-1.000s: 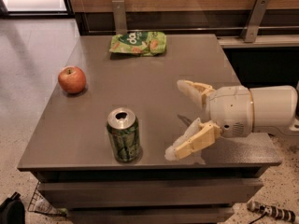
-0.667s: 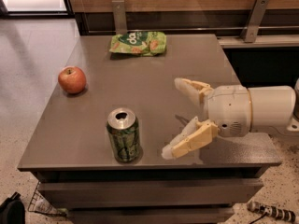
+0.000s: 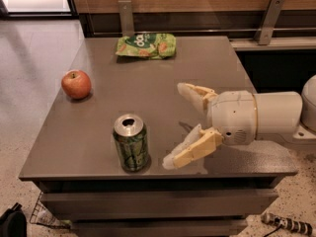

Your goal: Move green can near green rice chip bag

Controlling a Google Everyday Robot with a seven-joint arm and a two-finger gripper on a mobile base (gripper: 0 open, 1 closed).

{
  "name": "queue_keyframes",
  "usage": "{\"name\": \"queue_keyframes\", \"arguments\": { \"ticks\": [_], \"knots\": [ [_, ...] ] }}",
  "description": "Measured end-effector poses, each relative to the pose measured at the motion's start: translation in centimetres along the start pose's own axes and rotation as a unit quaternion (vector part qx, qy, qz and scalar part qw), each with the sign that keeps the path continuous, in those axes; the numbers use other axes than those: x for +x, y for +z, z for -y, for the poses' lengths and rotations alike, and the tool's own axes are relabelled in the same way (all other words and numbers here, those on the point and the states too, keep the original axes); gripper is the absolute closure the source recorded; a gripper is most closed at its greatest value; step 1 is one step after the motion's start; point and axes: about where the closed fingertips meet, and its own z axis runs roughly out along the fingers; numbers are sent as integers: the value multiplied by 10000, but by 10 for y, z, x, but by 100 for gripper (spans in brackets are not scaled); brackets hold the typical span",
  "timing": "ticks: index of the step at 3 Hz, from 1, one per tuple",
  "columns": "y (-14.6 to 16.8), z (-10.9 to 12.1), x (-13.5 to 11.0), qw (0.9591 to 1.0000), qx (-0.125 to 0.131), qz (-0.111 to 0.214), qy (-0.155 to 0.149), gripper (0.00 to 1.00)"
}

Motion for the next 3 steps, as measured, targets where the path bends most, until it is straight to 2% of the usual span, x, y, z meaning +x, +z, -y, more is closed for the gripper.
{"name": "queue_keyframes", "arguments": {
  "ticks": [2,3],
  "knots": [
    [50,-9,-15,9978,-220,543,-326,0],
    [63,-20,-11,9972,-326,573,-360,0]
  ]
}}
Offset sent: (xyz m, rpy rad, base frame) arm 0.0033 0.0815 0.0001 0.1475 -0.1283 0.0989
